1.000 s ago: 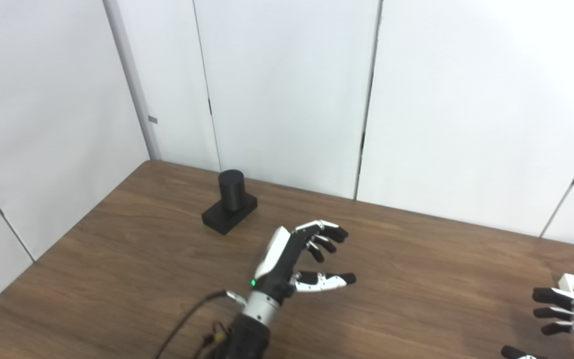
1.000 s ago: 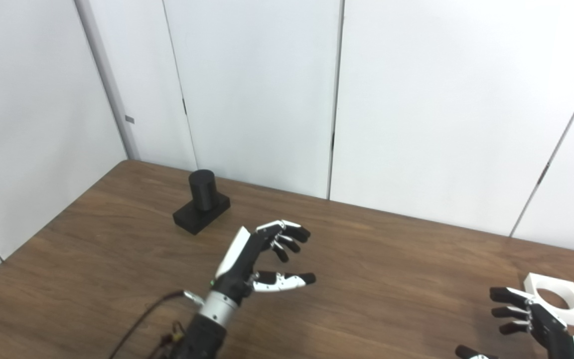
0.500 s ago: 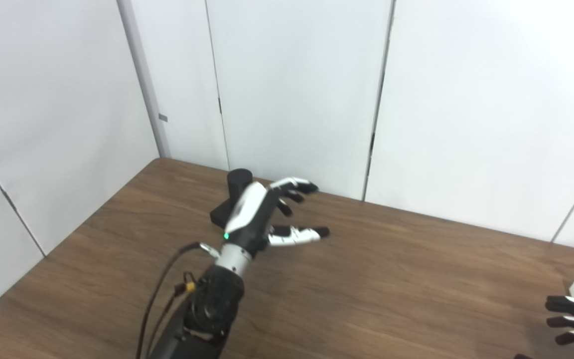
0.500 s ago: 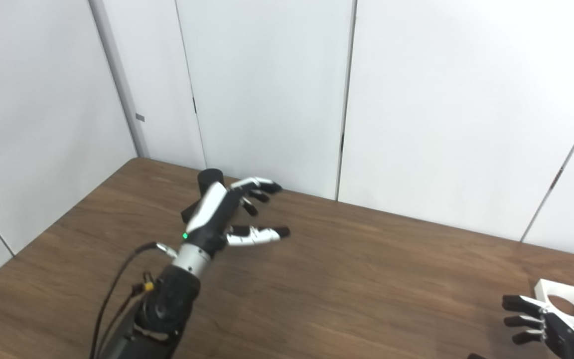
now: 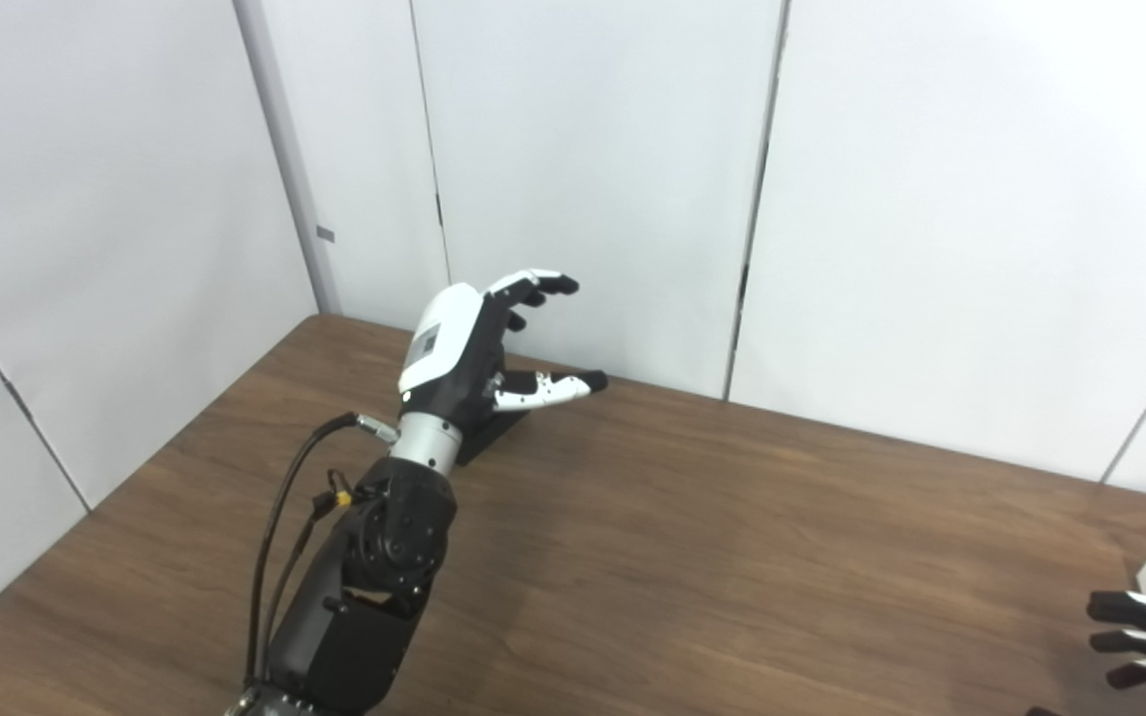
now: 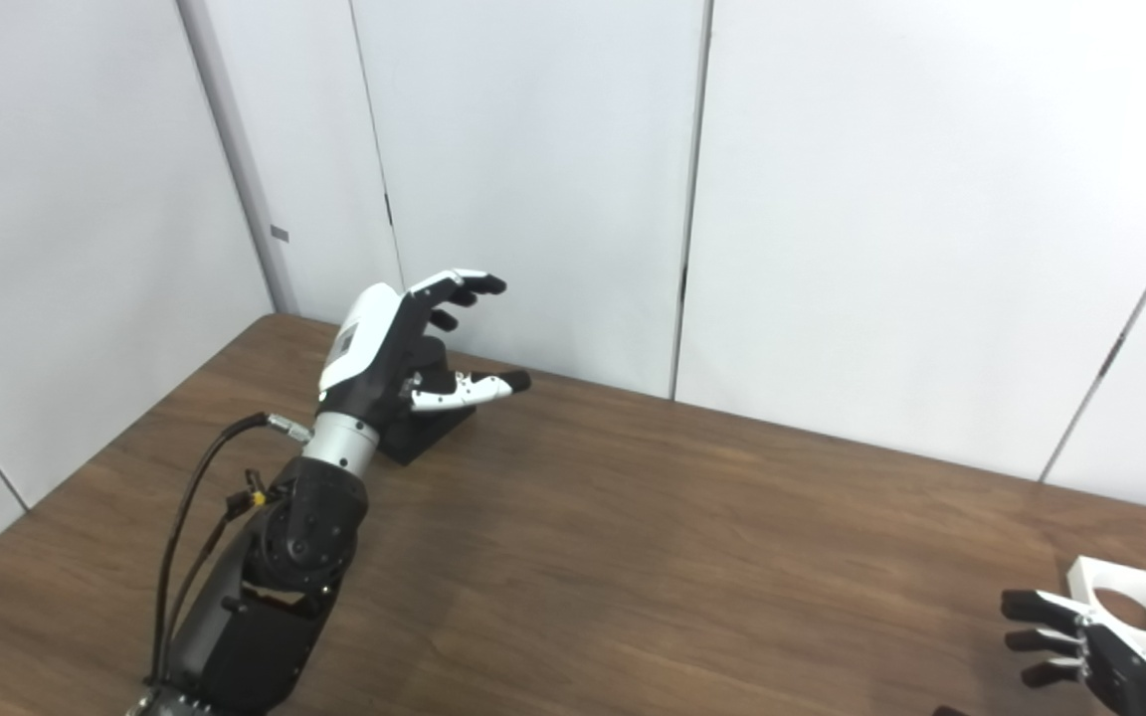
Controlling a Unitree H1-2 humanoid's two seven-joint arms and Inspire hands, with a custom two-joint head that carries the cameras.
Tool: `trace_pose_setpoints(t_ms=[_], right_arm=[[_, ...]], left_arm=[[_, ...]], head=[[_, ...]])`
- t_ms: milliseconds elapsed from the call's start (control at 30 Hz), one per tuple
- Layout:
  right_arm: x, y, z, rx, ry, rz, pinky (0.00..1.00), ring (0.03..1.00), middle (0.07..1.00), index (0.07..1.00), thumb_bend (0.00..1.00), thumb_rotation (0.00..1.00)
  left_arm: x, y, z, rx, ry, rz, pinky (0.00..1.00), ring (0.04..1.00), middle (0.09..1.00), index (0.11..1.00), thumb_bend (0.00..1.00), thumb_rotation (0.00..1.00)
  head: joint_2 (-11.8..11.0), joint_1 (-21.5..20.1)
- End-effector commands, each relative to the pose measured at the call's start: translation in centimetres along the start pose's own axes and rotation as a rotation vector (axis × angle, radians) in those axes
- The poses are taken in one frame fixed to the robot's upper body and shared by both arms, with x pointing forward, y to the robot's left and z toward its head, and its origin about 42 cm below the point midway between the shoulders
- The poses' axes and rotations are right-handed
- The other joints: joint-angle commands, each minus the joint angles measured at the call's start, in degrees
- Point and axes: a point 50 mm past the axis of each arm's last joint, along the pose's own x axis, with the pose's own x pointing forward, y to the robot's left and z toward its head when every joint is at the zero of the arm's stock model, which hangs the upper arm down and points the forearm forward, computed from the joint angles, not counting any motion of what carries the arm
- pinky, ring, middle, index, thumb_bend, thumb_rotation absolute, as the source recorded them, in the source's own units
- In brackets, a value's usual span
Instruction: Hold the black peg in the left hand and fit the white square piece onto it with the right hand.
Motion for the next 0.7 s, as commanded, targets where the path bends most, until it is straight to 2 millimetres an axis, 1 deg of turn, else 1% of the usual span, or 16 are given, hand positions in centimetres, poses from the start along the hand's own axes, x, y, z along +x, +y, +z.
trace_pose_setpoints(t_ms=[0, 133, 167, 200, 233, 267, 300, 333, 367, 467, 500, 533, 633, 667], right_arm=[[1.1, -0.9, 0.9, 0.001, -0.087, -0.026, 0.45, 0.599, 0.668, 0.655, 0.61, 0.00], [1.0, -0.9, 1.0, 0.003, -0.081, -0.023, 0.45, 0.597, 0.666, 0.652, 0.61, 0.00], [1.0, -0.9, 1.0, 0.004, -0.082, -0.021, 0.45, 0.593, 0.665, 0.654, 0.61, 0.00], [1.0, -0.9, 1.0, 0.005, -0.084, -0.020, 0.44, 0.590, 0.665, 0.655, 0.61, 0.00], [1.0, -0.9, 1.0, 0.005, -0.085, -0.020, 0.44, 0.588, 0.664, 0.656, 0.61, 0.00], [1.0, -0.8, 1.0, 0.006, -0.084, -0.021, 0.44, 0.586, 0.663, 0.655, 0.61, 0.00], [1.0, -0.8, 1.0, 0.007, -0.082, -0.022, 0.44, 0.587, 0.664, 0.654, 0.61, 0.00], [1.0, -0.9, 0.9, 0.007, -0.082, -0.022, 0.45, 0.592, 0.665, 0.653, 0.61, 0.00], [1.0, -0.9, 0.9, 0.006, -0.080, -0.024, 0.45, 0.599, 0.668, 0.652, 0.61, 0.00], [1.0, -1.0, 1.0, 0.000, -0.075, -0.025, 0.45, 0.596, 0.667, 0.653, 0.61, 0.00], [1.0, -1.0, 1.0, 0.000, -0.075, -0.023, 0.44, 0.588, 0.664, 0.653, 0.61, 0.00], [1.0, -0.9, 1.0, 0.002, -0.076, -0.022, 0.44, 0.587, 0.663, 0.654, 0.61, 0.00], [1.1, -0.9, 1.0, -0.005, -0.083, -0.021, 0.43, 0.577, 0.658, 0.653, 0.61, 0.00], [1.1, -0.9, 1.0, -0.003, -0.083, -0.022, 0.43, 0.578, 0.657, 0.652, 0.61, 0.00]], left_arm=[[1.9, 2.1, 0.6, 0.019, -0.051, 0.080, 0.65, 0.797, 0.801, 0.734, 0.83, 0.21], [2.8, 2.7, -0.1, 0.050, -0.058, 0.095, 0.68, 0.808, 0.805, 0.730, 0.82, 0.20], [3.1, 2.9, -0.3, 0.056, -0.053, 0.098, 0.70, 0.815, 0.809, 0.730, 0.82, 0.21], [3.3, 3.1, -0.5, 0.060, -0.048, 0.102, 0.68, 0.804, 0.809, 0.730, 0.83, 0.21], [3.6, 3.3, -0.7, 0.064, -0.040, 0.109, 0.62, 0.765, 0.802, 0.726, 0.83, 0.21], [3.8, 3.4, -0.9, 0.067, -0.028, 0.119, 0.52, 0.688, 0.789, 0.719, 0.85, 0.20], [4.0, 3.6, -1.1, 0.067, -0.018, 0.126, 0.45, 0.628, 0.779, 0.714, 0.86, 0.20], [4.3, 3.7, -1.4, 0.073, -0.004, 0.133, 0.43, 0.605, 0.774, 0.711, 0.87, 0.20], [4.5, 3.9, -1.7, 0.078, 0.008, 0.140, 0.46, 0.634, 0.771, 0.708, 0.88, 0.21], [4.9, 4.2, -2.2, 0.089, 0.027, 0.133, 0.46, 0.641, 0.766, 0.706, 0.90, 0.21], [5.0, 4.3, -2.3, 0.096, 0.029, 0.123, 0.50, 0.684, 0.777, 0.711, 0.90, 0.21], [5.1, 4.3, -2.4, 0.111, 0.029, 0.113, 0.51, 0.698, 0.783, 0.713, 0.90, 0.21], [5.4, 4.3, -2.7, 0.181, 0.021, 0.107, 0.46, 0.647, 0.786, 0.717, 0.93, 0.24], [5.5, 4.3, -2.8, 0.207, 0.034, 0.102, 0.48, 0.666, 0.794, 0.719, 0.94, 0.26]], head=[[0.04, -0.04], [-0.04, -0.02], [-0.04, -0.02], [-0.04, -0.02], [-0.03, -0.03], [0.03, -0.08], [0.05, -0.14], [0.07, -0.21], [0.02, -0.26], [-0.02, -0.18], [-0.02, -0.14], [-0.03, -0.07], [-0.06, -0.08], [-0.06, -0.08]])
